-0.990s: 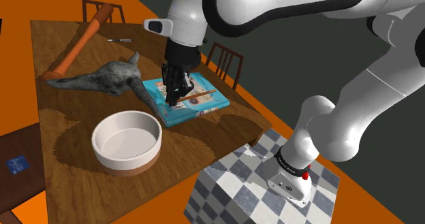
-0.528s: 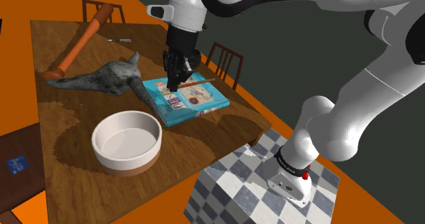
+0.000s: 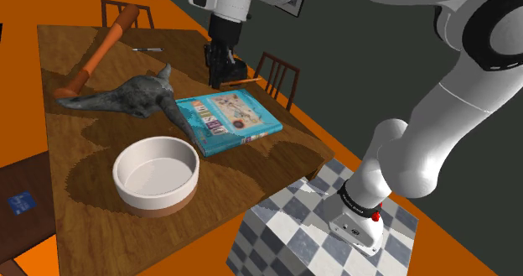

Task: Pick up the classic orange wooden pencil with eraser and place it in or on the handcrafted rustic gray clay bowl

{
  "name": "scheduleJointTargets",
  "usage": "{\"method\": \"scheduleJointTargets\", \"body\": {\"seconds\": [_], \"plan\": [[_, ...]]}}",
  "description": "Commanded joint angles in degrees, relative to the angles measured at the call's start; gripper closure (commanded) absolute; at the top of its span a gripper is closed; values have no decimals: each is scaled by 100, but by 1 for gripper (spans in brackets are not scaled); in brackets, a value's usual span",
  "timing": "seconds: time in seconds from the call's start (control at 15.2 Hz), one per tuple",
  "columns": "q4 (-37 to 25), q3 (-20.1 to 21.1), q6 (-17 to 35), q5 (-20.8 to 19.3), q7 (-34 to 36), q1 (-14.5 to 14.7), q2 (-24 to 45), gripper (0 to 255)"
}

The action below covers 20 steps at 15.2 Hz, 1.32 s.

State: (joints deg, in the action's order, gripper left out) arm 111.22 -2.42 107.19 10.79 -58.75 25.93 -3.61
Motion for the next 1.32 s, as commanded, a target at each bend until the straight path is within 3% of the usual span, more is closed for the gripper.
{"method": "scheduleJointTargets", "body": {"seconds": [0.0,0.73,1.25], "plan": [[-204,-145,-89,-7,-267,-127,165,255],[-2207,-735,-845,154,-1489,-865,1663,255],[-4735,-927,-1852,443,-2144,-1636,3342,255]]}}
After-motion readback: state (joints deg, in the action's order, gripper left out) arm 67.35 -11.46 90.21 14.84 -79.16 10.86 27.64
